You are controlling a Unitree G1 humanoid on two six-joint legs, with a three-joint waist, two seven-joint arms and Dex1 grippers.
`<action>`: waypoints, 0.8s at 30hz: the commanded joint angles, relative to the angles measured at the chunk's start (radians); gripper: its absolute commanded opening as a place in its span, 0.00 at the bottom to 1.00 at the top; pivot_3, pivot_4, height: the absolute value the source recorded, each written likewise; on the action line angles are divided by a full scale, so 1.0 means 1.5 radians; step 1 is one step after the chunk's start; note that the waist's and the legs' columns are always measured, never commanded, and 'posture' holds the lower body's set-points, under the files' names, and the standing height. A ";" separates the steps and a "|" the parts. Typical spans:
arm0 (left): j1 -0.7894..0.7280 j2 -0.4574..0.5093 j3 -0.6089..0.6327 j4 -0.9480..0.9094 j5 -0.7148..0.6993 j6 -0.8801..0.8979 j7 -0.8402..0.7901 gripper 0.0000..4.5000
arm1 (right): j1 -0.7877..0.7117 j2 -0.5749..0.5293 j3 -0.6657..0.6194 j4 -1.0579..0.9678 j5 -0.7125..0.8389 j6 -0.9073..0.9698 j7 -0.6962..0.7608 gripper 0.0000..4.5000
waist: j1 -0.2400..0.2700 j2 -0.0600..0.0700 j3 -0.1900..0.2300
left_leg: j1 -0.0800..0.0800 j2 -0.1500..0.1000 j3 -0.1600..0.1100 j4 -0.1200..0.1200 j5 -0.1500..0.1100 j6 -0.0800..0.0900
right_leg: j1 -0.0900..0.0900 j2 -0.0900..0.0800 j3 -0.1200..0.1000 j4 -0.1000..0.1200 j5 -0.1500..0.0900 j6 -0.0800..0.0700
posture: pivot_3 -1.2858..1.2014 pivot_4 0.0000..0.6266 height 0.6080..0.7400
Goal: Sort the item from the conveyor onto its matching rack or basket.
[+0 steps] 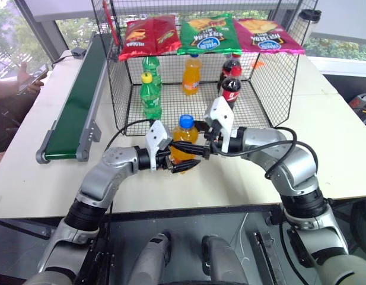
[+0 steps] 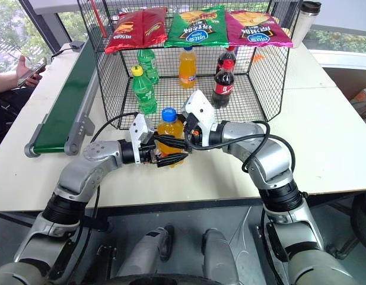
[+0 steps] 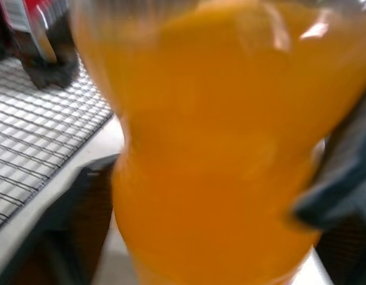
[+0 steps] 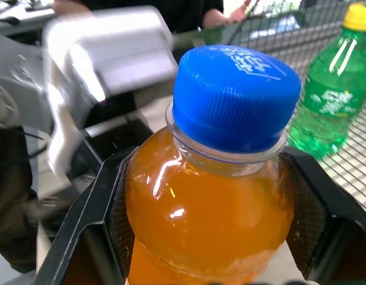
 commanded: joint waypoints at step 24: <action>0.106 0.078 0.169 -0.135 0.012 0.048 0.150 0.99 | -0.160 0.127 -0.074 0.282 -0.148 -0.194 -0.229 0.58 | -0.001 0.000 0.000 | 0.001 0.000 0.000 0.000 0.000 -0.001 | 0.000 0.002 0.000 0.001 0.000 0.000 | 0.52 0.24 0.99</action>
